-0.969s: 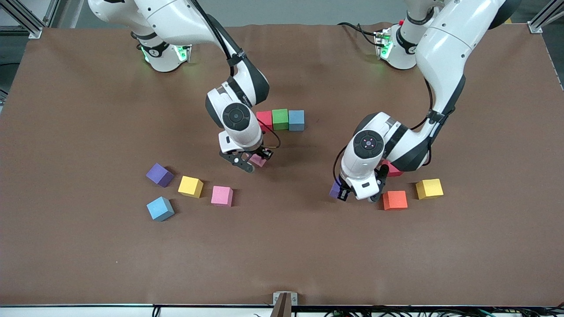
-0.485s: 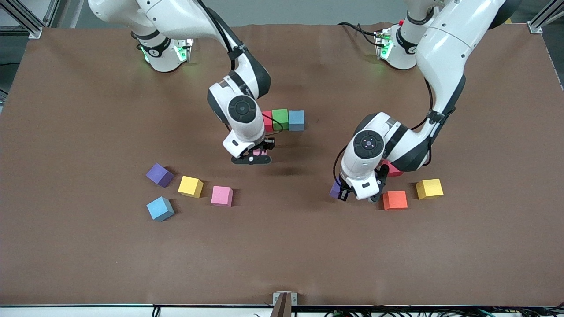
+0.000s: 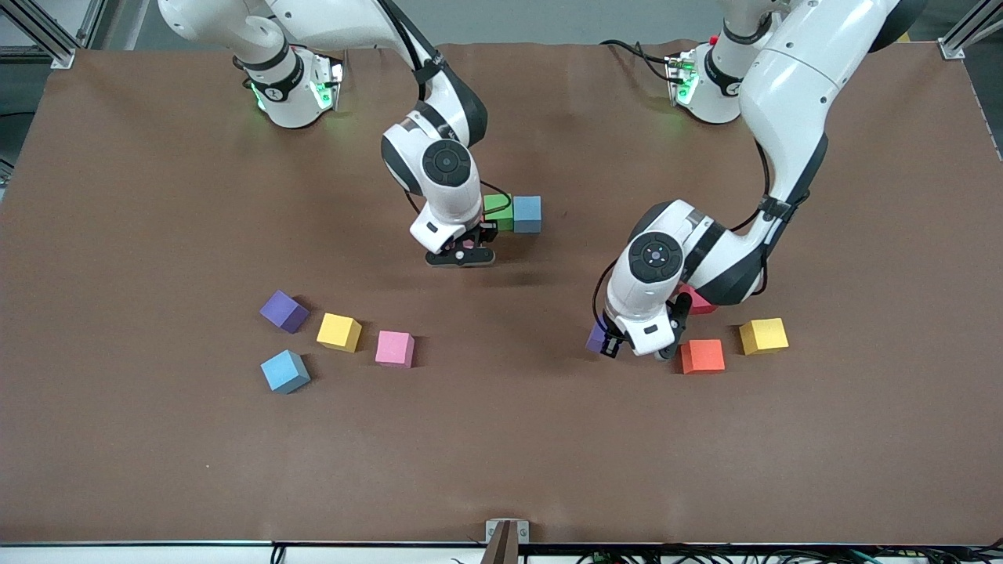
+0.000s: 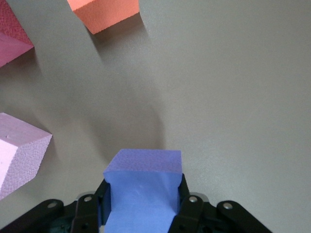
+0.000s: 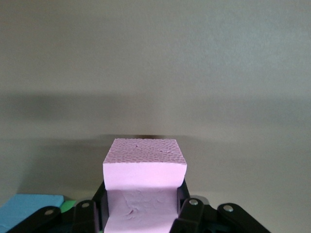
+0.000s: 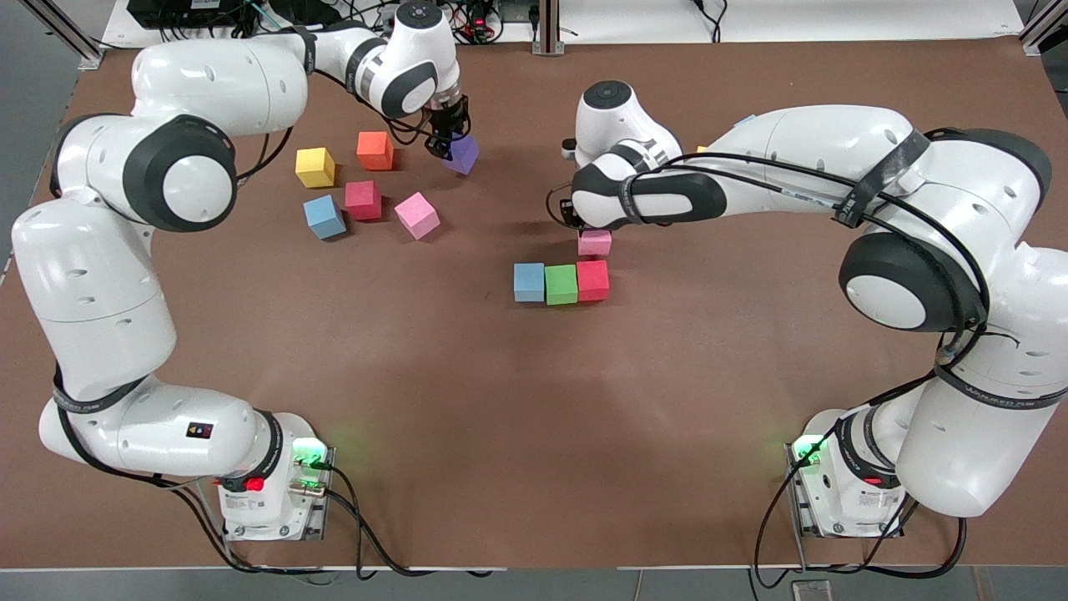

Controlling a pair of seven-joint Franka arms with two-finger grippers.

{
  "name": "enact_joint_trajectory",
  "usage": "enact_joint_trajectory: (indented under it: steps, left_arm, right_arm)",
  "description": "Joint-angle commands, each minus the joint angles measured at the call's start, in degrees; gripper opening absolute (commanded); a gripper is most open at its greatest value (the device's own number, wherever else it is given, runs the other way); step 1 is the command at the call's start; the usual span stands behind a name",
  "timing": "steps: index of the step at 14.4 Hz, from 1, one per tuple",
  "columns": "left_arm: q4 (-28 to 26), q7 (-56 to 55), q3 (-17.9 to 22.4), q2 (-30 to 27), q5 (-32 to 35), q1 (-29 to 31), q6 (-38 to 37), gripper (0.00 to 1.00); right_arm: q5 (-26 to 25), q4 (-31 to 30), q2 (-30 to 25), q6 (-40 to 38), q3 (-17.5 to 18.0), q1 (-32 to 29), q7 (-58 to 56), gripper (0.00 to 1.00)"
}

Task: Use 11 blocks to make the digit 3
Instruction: 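Place the pink cube against the red cube with the right gripper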

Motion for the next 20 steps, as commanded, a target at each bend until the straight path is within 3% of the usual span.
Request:
enact_joint_trajectory:
  steps: [1, 9, 20]
  left_arm:
    - [0.37, 0.38, -0.02, 0.05, 0.11, -0.07, -0.04, 0.3]
    - [0.37, 0.2, -0.02, 0.05, 0.11, -0.15, -0.04, 0.3]
    - [0.28, 0.38, -0.02, 0.05, 0.11, -0.07, -0.04, 0.3]
  right_arm:
    - [-1.16, -3.73, -2.45, 2.69, -0.12, 0.44, 1.55, 0.0]
    - [-1.78, -5.31, -1.83, 6.65, -0.03, 1.14, 1.46, 0.0]
    - [-1.95, -4.09, -0.08, 6.04, -0.03, 2.73, 2.78, 0.0]
